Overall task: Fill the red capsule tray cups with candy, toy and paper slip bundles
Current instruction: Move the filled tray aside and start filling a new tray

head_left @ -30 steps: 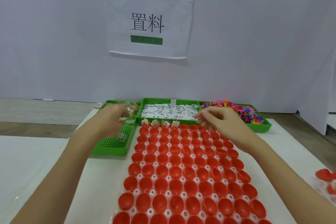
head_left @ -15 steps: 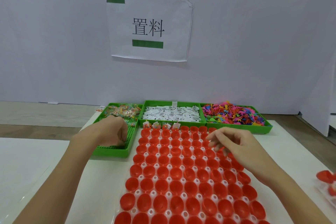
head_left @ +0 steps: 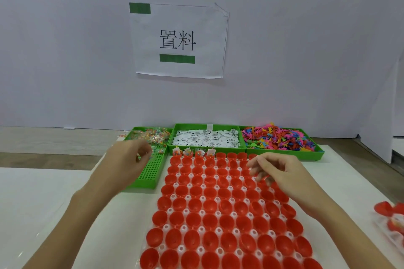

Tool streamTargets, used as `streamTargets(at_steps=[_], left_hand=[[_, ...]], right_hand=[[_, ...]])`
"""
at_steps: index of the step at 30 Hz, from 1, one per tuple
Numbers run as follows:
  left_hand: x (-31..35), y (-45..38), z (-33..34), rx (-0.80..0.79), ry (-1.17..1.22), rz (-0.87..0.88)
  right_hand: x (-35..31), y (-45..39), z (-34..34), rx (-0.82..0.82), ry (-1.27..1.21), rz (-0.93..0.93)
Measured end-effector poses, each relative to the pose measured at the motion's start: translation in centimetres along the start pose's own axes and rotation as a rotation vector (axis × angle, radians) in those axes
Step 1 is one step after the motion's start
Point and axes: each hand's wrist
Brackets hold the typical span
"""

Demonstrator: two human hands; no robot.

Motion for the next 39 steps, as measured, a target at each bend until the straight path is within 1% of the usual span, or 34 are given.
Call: streamTargets(at_steps=[2, 4, 7, 10, 12, 15, 18, 26, 30, 35, 39], left_hand=[[-0.2, 2.3, 1.1, 0.066, 0.184, -0.029], [0.1, 4.2, 1.7, 0.056, 0.428, -0.082], [1.5, 5.2, 1.9, -0.123, 0.776, -0.188], [2.6, 5.5, 1.4, -0.252, 0.982, -0.221], [2.8, 5.8, 1.1, -0.286, 1.058, -0.213], [2.7, 6.1, 1.2, -0.298, 1.064, -0.179], [2.5, 6.1, 1.6, -0.298, 1.033, -0.166], [2.1, 6.0, 2.2, -0.220, 0.969, -0.171], [1.9, 6.0, 2.5, -0.205, 0.943, -0.171], [1.8, 6.0, 2.7, -0.219, 0.924, -0.151], [1.8, 6.0, 2.7, -0.228, 0.925, -0.146]], right_hand=[[0.2, 0.0, 0.1, -0.004, 0.008, 0.002], [0.4, 0.0, 0.2, -0.012, -0.002, 0.017], [0.4, 0.2, 0.3, -0.056, -0.044, 0.037], [0.1, 0.2, 0.6, -0.063, -0.034, 0.007], [-0.1, -0.3, 1.0, -0.046, 0.024, -0.048], [-0.4, -2.2, 1.8, -0.064, 0.172, -0.117], [0.0, -5.3, 2.6, -0.123, 0.354, -0.137], [4.1, -14.5, 3.9, -0.308, 0.696, -0.030], [5.9, -16.5, 4.5, -0.404, 0.745, 0.030], [6.5, -17.5, 4.9, -0.464, 0.806, 0.062], [6.5, -17.6, 4.6, -0.472, 0.769, 0.095]])
Point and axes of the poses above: each hand's wrist, its own y-axis away from the middle knuckle, its own z-axis out of the palm, x = y × z, and after that the axes turned 12 degrees about -z, right-handed
